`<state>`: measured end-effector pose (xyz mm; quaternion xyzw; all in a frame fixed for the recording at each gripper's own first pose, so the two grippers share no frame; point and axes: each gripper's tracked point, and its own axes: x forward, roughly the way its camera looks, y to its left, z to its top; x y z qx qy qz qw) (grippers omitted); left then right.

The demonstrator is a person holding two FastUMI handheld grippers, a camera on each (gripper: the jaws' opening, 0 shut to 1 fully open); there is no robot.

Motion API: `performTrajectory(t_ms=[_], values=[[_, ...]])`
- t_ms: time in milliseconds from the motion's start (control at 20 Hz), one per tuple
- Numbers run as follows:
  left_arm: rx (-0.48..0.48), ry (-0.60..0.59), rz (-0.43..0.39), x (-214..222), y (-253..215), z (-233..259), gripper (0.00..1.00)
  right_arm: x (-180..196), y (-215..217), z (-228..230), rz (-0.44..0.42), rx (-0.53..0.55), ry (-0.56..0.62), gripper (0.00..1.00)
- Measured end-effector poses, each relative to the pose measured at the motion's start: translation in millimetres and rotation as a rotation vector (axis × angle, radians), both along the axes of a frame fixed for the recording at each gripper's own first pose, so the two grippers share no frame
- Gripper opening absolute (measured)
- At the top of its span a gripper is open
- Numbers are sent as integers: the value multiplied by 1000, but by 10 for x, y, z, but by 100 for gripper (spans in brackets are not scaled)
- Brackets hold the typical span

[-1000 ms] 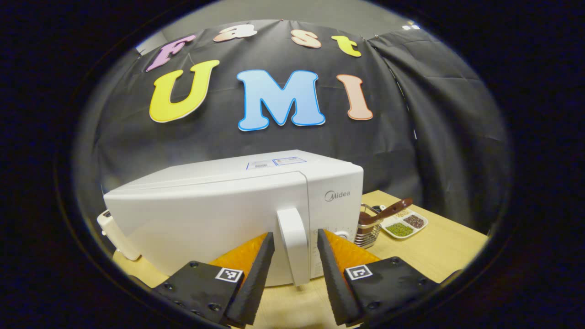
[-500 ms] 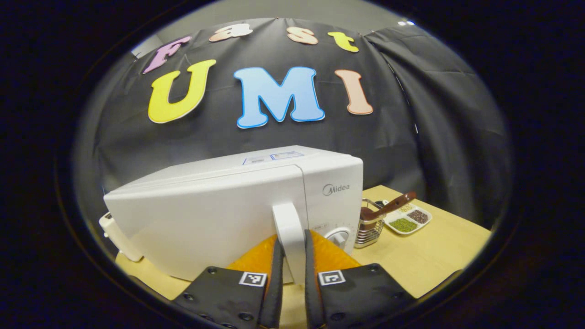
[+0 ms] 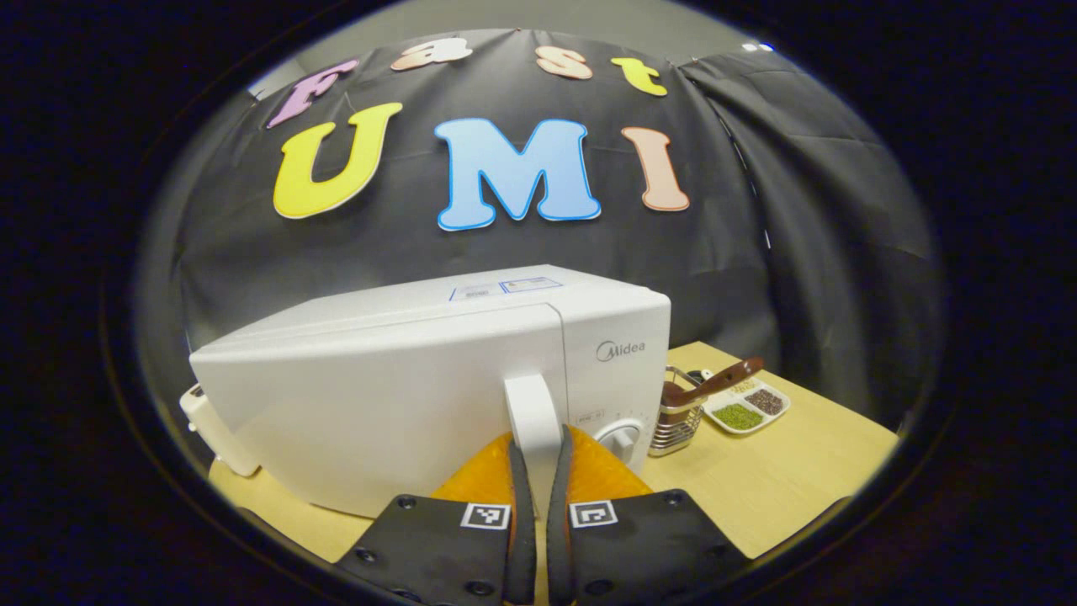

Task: Open the microwave oven with the left hand, put the food in, and close the microwave oven.

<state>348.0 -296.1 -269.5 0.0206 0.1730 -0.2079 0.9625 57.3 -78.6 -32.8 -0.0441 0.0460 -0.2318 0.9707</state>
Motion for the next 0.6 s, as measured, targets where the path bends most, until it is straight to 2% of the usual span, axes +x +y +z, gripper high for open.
performTrajectory(t_ms=[600], values=[[-17,25,14,1,7,9,12,80,-21,24,27,-5,-1,95]])
